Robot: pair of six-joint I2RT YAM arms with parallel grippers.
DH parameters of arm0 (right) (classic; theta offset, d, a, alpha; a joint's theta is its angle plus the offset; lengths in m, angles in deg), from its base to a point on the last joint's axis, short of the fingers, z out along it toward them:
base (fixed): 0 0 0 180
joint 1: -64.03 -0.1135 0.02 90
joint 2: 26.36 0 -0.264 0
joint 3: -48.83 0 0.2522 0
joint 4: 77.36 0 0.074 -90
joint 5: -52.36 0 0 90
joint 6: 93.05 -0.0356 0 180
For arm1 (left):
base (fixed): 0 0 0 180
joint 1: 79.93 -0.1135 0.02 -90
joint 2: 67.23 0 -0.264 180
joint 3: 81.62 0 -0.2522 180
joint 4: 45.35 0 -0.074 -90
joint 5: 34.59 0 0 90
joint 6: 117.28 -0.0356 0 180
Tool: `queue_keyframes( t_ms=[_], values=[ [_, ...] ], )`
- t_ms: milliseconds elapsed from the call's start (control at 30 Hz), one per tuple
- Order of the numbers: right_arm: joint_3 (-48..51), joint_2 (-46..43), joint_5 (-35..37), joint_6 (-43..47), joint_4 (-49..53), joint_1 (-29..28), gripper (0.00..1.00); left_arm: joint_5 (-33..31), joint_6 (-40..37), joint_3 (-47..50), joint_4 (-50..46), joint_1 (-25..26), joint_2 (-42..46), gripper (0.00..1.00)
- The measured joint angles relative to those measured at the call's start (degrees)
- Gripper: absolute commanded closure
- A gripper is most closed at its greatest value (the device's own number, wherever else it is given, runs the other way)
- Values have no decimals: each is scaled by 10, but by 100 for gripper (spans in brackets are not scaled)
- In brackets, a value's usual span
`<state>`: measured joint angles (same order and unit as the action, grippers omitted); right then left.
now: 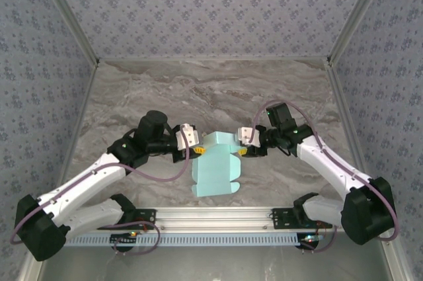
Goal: Fold the paper box
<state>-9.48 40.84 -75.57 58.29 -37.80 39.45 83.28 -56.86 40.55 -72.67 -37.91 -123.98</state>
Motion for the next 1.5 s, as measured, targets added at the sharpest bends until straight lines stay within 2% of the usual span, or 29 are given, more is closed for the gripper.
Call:
queue_keyframes(
  t_ms=[67, 167, 233, 333, 400, 567, 667, 767, 833, 867, 1033, 1233, 1367, 1500],
  values=[
    [4, -3, 0, 0, -5, 0, 40, 0, -2, 0, 0, 0, 0, 75],
    [14, -4, 1, 1, -14, -3, 30, -4, 9, 0, 13, 0, 0, 75],
    [20, -4, 2, 0, -15, -5, 28, -4, 14, 0, 18, 0, 0, 75],
    [21, -4, 7, 0, -14, -7, 29, -5, 14, 0, 15, -1, 0, 75],
    [21, -4, 8, 0, -16, -7, 34, -6, 16, 0, 16, -4, 0, 75],
    [21, -4, 13, -1, -20, -7, 58, 0, 22, 0, 15, -8, 1, 75],
    [21, -4, 18, -3, -21, -7, 66, 9, 20, 0, 12, -8, 1, 75],
    [21, -4, 18, -4, -20, -7, 65, 9, 20, 0, 12, -8, 1, 75],
    [21, -4, 17, -4, -20, -7, 45, 9, 20, 0, 12, -8, 1, 75],
    [21, -4, 17, -4, -21, -7, 40, 9, 20, 0, 12, -8, 1, 75],
    [21, -3, 11, -2, -21, -8, 31, 6, 22, 0, 13, -14, 1, 75],
    [21, 18, 11, -2, -26, -14, 33, 6, 22, 5, 11, -16, 8, 75],
    [21, 21, 13, -3, -37, -17, 50, 9, 23, 15, 9, -16, 22, 75],
    [24, 12, 14, -12, -50, -17, 61, 14, 22, 16, 10, -15, 28, 75]
  ],
)
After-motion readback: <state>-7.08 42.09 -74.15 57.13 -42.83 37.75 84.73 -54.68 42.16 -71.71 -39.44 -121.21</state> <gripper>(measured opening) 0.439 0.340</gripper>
